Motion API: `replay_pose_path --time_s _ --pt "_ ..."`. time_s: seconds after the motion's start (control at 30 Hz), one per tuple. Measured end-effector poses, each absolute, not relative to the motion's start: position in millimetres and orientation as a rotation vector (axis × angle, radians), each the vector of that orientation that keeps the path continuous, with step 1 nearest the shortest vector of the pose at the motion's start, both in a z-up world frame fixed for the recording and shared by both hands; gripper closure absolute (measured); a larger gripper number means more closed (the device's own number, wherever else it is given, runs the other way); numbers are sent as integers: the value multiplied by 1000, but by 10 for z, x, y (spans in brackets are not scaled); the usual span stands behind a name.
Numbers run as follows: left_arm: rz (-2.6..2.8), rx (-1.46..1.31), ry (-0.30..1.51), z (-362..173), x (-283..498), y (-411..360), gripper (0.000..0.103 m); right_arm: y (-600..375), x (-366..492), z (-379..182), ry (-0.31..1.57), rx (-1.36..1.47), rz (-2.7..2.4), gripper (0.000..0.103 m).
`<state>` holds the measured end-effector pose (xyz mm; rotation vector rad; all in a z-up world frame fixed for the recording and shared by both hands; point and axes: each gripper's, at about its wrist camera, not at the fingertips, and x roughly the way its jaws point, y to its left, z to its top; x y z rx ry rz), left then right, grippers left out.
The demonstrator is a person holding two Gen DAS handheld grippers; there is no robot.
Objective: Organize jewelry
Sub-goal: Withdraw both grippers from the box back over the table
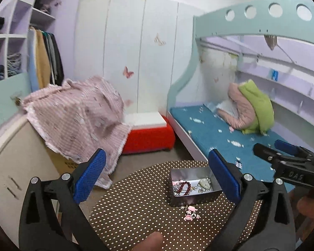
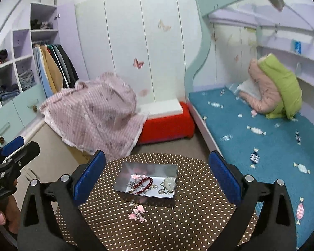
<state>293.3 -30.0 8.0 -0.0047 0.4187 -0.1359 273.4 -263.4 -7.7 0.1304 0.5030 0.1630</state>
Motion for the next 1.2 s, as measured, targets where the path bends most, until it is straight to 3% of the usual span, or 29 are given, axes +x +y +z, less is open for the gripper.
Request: replay_pose_path --time_s 0.43,1.2 --pt "-75 -11 301 334 2181 -109 5 -2596 1929 348 354 99 125 8" --pt "-41 -16 400 -171 1902 85 5 -2559 1706 -74 433 97 99 8"
